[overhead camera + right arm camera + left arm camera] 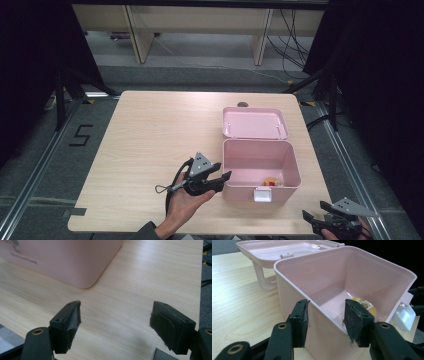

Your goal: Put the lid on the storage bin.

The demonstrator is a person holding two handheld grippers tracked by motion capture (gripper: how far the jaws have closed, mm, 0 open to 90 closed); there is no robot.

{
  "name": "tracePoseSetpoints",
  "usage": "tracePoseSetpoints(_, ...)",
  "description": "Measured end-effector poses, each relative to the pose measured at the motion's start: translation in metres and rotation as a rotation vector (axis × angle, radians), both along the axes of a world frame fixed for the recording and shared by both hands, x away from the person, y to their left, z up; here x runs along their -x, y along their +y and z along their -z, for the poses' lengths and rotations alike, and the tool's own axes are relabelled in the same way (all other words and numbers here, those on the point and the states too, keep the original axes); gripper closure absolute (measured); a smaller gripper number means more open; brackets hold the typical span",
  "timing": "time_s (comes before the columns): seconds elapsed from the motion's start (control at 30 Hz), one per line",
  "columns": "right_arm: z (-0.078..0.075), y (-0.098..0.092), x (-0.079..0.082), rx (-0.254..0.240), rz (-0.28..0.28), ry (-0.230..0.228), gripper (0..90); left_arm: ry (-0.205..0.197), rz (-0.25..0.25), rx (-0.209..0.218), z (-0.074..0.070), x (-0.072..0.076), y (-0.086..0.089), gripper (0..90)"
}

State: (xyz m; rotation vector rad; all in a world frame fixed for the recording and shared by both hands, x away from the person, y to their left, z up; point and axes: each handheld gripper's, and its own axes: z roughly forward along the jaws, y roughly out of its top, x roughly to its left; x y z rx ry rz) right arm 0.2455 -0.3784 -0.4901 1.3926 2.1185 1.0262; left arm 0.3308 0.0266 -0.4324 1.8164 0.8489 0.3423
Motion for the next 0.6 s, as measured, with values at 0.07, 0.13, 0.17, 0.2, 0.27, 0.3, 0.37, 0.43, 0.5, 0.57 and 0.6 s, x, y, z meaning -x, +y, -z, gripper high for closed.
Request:
tracePoseSetpoints(0.07,0.0001,0.0002,0.0,-0.003,0.0,0.005,24.9,-0.075,-0.007,-0.038,-0.0009,0.0038,-0.0003,53.7)
tracePoseSetpoints(0.13,0.0011,0.0009,-0.0005,-0.01,-0.003,0.008,24.9,-0.088,0.01,-0.056,0.0,0.0071,-0.0019,53.7)
tracePoseSetpoints(0.17,0.001,0.0008,-0.0005,-0.01,-0.003,0.009,24.9,-0.087,0.018,-0.053,0.0002,0.0077,-0.0021,54.1)
tracePoseSetpoints(0.2,0.0009,0.0009,-0.0004,-0.012,-0.003,0.009,24.9,-0.094,0.032,-0.051,0.0004,0.0078,-0.0023,55.4)
tracePoseSetpoints(0.27,0.0,0.0029,0.0015,-0.03,0.018,0.029,24.9,-0.083,0.036,-0.044,0.0011,0.008,-0.0032,58.5)
tracePoseSetpoints(0.3,-0.0002,0.0029,0.0017,-0.029,0.018,0.029,24.9,-0.077,0.034,-0.041,0.0018,0.0078,-0.0036,59.1)
tracePoseSetpoints(0.37,0.0001,0.0008,0.0001,-0.008,0.0,0.006,24.9,-0.069,0.033,-0.031,0.0022,0.0073,-0.0036,58.3)
tracePoseSetpoints(0.43,0.0002,0.0002,-0.0002,-0.001,-0.003,0.001,24.9,-0.058,0.027,-0.007,0.0037,0.007,-0.0036,58.2)
tracePoseSetpoints(0.5,0.0011,0.0004,-0.001,-0.005,-0.012,0.003,25.0,-0.059,0.022,-0.002,0.0041,0.0074,-0.0039,58.3)
tracePoseSetpoints(0.57,0.0012,0.0005,-0.0011,-0.004,-0.013,0.002,25.0,-0.061,0.018,-0.006,0.004,0.0077,-0.0039,58.4)
tracePoseSetpoints(0.6,0.0008,0.0013,-0.0002,-0.014,0.001,0.012,25.1,-0.06,0.016,-0.008,0.0039,0.008,-0.0041,58.5)
